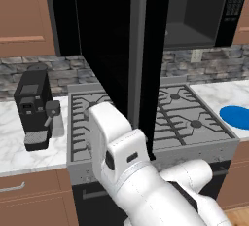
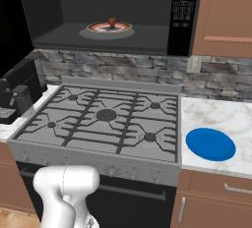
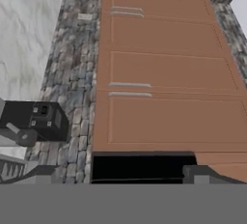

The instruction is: Pick the chicken drumstick from the counter and place it in the microwave. Then turn on the microwave.

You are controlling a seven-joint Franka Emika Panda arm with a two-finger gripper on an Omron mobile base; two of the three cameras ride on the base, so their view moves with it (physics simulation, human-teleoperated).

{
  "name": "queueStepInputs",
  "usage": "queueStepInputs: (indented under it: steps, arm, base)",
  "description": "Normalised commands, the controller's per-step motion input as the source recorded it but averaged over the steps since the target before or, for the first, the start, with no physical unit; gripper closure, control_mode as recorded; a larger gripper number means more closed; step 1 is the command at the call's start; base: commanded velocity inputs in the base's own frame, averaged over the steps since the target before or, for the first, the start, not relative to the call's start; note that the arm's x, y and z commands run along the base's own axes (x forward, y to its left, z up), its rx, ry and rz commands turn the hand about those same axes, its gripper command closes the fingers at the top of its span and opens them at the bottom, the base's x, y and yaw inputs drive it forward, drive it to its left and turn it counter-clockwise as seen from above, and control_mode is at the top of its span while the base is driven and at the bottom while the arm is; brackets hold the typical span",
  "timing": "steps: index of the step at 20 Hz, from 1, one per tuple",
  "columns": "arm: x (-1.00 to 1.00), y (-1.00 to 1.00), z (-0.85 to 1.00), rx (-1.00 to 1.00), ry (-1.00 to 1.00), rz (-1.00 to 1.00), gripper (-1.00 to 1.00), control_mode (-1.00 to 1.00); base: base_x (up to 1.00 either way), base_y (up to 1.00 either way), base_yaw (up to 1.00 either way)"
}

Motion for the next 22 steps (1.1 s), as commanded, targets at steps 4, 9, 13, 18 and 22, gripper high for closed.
queueStepInputs:
  steps: [4,9,13,18,22]
  arm:
    - [0.4,0.27,-0.16,0.02,0.0,-0.02,-1.0,-1.0]
    - [0.38,0.31,-0.12,0.02,0.0,-0.08,-1.0,-1.0]
    - [0.27,0.2,-0.09,0.07,0.0,-0.07,-1.0,-1.0]
    - [0.3,0.17,-0.08,0.1,0.03,-0.08,-1.0,-1.0]
    - [0.26,0.04,-0.03,0.03,0.05,-0.08,-1.0,-1.0]
  base:
    - [0.0,0.0,0.0]
    - [0.0,0.0,0.0]
    - [0.0,0.0,0.0]
    - [0.0,0.0,0.0]
    - [0.0,0.0,0.0]
